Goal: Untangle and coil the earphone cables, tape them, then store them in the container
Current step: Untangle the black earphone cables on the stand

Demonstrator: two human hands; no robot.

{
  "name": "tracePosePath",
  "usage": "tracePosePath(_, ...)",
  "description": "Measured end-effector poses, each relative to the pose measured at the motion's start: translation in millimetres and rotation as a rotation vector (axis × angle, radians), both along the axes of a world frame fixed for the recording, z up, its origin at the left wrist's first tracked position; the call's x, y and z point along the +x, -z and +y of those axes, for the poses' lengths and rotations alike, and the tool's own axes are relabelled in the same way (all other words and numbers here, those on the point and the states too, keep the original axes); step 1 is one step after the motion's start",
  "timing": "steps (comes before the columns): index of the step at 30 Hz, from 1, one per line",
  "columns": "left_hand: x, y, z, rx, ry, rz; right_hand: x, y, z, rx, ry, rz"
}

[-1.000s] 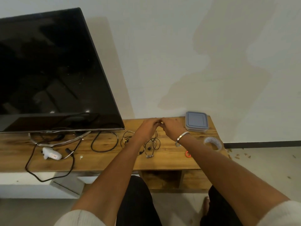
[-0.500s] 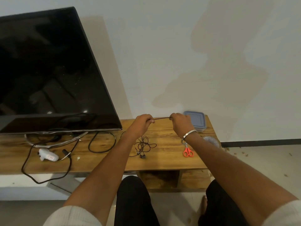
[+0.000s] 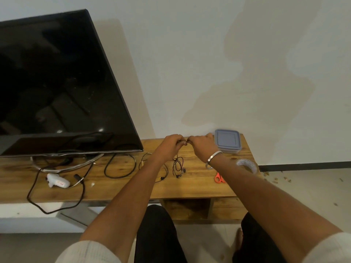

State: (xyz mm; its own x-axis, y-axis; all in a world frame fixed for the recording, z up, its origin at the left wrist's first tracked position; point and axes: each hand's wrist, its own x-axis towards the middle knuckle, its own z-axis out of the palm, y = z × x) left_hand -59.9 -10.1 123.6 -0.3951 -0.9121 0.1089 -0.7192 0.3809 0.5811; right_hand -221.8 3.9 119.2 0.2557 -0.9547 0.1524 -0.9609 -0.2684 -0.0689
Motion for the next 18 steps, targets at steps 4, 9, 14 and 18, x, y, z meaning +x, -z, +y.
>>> tracePosePath(4,12.6,5.2,-1.0,0.019,0.007,0.001,-12.2,2.8,0.8,-0.04,0.061,-0.013)
tracePosePath(9,20.8,8.5,-3.1,0.04,-0.031,-0.02,-27.8,9.8,-0.9,-0.018,0.107,-0.078)
tracePosePath(14,9.7,8.9,-0.9,0.043,-0.033,-0.004,-16.4,11.8,-3.2,0.11,0.064,-0.312)
tracePosePath(18,-0.4,7.1,1.2,0.026,-0.016,-0.015,-0.6,7.9,-0.2,0.164,-0.065,-0.34)
